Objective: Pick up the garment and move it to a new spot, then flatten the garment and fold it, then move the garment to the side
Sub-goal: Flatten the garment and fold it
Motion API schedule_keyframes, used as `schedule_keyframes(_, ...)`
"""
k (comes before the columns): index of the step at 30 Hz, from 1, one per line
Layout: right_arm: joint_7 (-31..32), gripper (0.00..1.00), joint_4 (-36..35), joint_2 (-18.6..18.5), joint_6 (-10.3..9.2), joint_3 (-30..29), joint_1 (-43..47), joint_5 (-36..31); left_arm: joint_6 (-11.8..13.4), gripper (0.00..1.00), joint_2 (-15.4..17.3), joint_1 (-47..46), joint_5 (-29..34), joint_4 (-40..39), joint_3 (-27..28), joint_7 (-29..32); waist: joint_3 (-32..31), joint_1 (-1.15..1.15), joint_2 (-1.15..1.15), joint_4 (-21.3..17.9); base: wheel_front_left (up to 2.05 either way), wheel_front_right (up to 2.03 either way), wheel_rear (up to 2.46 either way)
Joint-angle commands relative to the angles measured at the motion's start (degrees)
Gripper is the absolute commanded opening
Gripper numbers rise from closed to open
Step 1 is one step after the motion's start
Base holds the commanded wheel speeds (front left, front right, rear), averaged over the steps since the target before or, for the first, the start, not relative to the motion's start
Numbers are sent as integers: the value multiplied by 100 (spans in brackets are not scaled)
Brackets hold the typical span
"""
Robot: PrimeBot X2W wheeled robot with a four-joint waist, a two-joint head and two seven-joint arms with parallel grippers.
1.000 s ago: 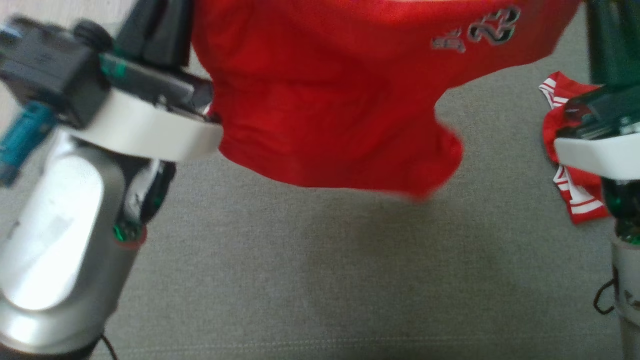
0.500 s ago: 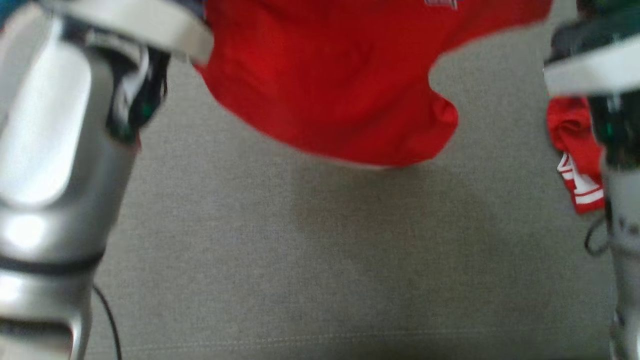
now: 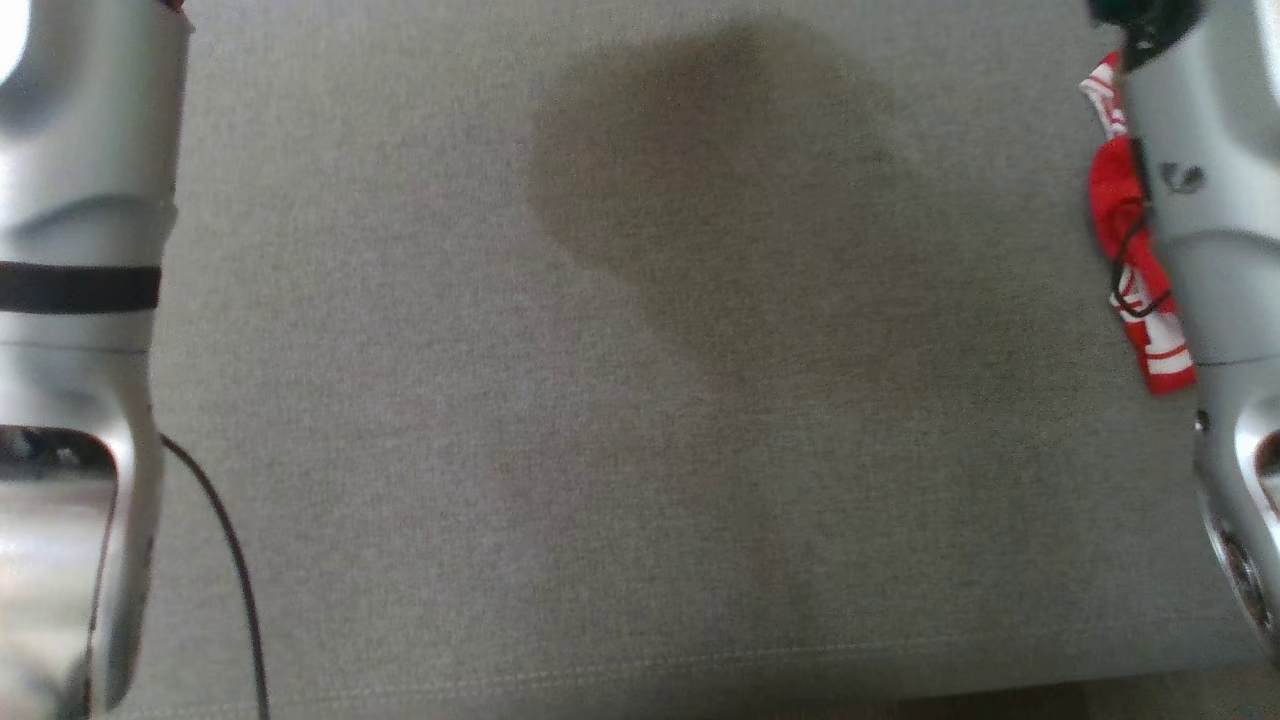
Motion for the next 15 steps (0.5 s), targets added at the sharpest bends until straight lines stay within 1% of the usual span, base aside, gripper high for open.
schedule_keyframes(1, -90, 0, 118, 159, -5, 122, -120, 97, -24, 0, 162, -102, 58, -41, 190, -23, 141, 0, 0, 39, 0, 0, 0)
schedule_keyframes(4, -219, 0, 717, 188, -5, 394, -134, 177, -67, 0, 11, 242, -10, 142, 398, -25, 340, 0, 0, 123, 0, 0, 0)
schedule_keyframes(8, -334, 0, 1338, 144, -5, 769, 163, 239, -104, 0, -262, 991, -139, 272, 752, -26, 566, 0, 0, 259, 0, 0, 0)
schedule_keyframes(11, -380, 0, 1681, 78, -5, 950, 539, 327, -158, 0, -466, 1631, -216, 308, 975, -26, 667, 0, 0, 362, 0, 0, 0)
schedule_keyframes(15, -409, 0, 1921, -3, -5, 1054, 1140, 486, -250, 0, -644, 2469, -201, 257, 1057, -26, 683, 0, 0, 468, 0, 0, 0)
